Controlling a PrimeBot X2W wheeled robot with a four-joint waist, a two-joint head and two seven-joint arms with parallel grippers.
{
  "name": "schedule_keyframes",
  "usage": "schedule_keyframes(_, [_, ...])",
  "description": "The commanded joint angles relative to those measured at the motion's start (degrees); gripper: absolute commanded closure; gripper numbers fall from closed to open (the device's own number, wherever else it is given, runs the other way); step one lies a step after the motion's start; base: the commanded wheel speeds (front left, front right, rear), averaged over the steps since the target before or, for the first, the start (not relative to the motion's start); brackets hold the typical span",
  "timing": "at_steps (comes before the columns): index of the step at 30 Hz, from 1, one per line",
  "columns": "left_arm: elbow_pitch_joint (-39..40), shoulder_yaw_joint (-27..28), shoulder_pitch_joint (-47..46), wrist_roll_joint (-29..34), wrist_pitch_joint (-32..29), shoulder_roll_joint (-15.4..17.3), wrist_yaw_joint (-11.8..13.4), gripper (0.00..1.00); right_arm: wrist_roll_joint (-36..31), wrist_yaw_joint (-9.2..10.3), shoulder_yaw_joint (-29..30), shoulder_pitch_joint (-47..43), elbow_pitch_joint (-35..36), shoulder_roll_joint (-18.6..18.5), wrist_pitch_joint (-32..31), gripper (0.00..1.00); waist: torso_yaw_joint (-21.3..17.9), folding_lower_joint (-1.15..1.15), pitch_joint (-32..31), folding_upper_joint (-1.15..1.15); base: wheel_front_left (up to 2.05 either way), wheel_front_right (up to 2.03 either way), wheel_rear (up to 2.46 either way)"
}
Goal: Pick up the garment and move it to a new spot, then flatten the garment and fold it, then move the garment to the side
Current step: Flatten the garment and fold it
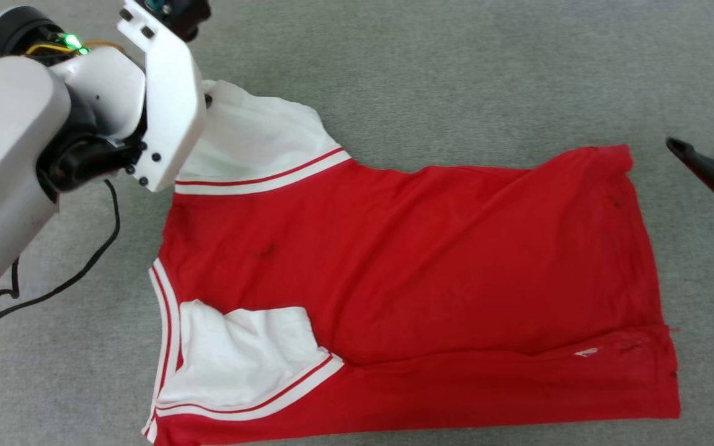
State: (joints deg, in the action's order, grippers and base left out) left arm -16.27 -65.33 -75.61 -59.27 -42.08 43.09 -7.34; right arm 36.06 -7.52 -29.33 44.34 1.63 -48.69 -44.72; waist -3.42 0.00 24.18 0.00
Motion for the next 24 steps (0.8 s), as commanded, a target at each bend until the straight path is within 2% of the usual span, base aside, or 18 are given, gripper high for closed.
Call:
schedule_keyframes(1, [0.5, -0.5, -0.5, 0.1, 0.5, 0.0, 0.0, 1.00, 1.7, 0.07, -1.5, 1.8, -0.9, -0.6, -2.7, 0.00, 0.9, 0.00, 0.5, 0.00, 0.00, 0.00, 0.00])
schedule_keyframes(5, [2.0, -2.1, -2.0, 0.4, 1.5, -0.4, -0.1, 1.00, 6.2, 0.07, -6.5, 7.2, -4.2, -0.9, -11.1, 0.00, 2.6, 0.00, 1.7, 0.00, 0.00, 0.00, 0.00])
schedule_keyframes(8, [3.1, -3.2, -3.3, 0.5, 2.1, -0.9, -0.1, 1.00, 7.5, 0.06, -10.0, 10.3, -6.9, -0.2, -14.5, 0.00, 3.8, 0.00, 2.9, 0.00, 0.00, 0.00, 0.00])
schedule_keyframes(14, [4.3, -4.7, -5.3, 0.3, 3.8, -1.2, 0.0, 1.00, 7.6, 0.06, -14.8, 11.9, -14.0, 2.7, -13.5, 0.00, 5.4, 0.00, 5.1, 0.00, 0.00, 0.00, 0.00])
schedule_keyframes(20, [4.2, -5.9, -5.9, 0.1, 5.6, -0.8, 0.0, 1.00, 9.7, 0.05, -21.5, 8.3, -19.7, 4.9, -10.9, 0.00, 5.9, 0.00, 6.4, 0.00, 0.00, 0.00, 0.00])
schedule_keyframes(21, [3.9, -6.1, -5.8, 0.0, 5.8, -0.6, 0.0, 1.00, 10.1, 0.05, -21.9, 8.5, -19.9, 5.1, -9.7, 0.78, 5.8, 0.00, 6.3, 0.00, 0.00, 0.00, 0.00])
schedule_keyframes(22, [3.7, -6.1, -5.6, -0.2, 6.3, -0.4, 0.0, 1.00, 10.5, 0.05, -21.9, 9.0, -20.2, 5.3, -8.5, 1.00, 5.6, 0.00, 6.0, 0.00, 0.00, 0.00, 0.00])
schedule_keyframes(24, [3.2, -6.4, -4.9, -0.6, 7.2, -0.2, 0.0, 1.00, 10.7, 0.08, -22.0, 10.3, -20.8, 4.6, -6.4, 1.00, 5.3, 0.00, 5.2, 0.00, 0.00, 0.00, 0.00])
